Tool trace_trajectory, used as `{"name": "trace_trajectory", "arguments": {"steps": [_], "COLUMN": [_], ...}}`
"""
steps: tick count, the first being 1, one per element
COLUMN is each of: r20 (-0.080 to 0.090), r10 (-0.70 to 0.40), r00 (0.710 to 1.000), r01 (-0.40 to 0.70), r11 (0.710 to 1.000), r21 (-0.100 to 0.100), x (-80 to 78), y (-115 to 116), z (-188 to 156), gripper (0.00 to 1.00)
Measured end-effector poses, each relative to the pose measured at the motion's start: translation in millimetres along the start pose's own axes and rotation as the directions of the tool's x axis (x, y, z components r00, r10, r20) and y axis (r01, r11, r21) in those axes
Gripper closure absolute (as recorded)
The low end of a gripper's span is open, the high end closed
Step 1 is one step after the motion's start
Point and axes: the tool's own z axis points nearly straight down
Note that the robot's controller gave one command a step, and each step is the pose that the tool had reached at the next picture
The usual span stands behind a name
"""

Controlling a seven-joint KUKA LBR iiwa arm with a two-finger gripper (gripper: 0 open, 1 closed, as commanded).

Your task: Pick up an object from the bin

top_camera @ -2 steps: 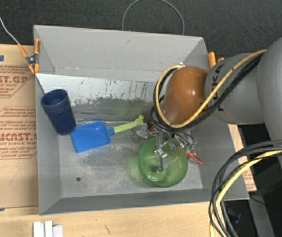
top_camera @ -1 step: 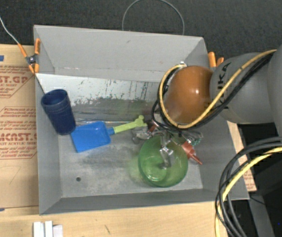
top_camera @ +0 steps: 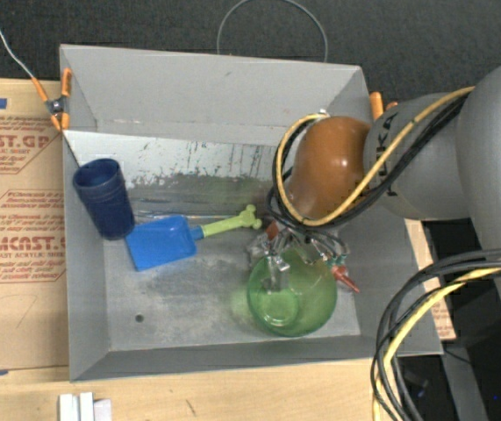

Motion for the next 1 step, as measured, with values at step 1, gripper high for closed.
{"name": "trace_trajectory", "arguments": {"steps": [1], "r20": [0.000], "r10": [0.000], "r00": [1.000], "r01": [0.000], "r11": [1.000], "r21": [0.000], "x": [0.0], "y": [0.0], "z": [0.0], "gripper": [1.00]}}
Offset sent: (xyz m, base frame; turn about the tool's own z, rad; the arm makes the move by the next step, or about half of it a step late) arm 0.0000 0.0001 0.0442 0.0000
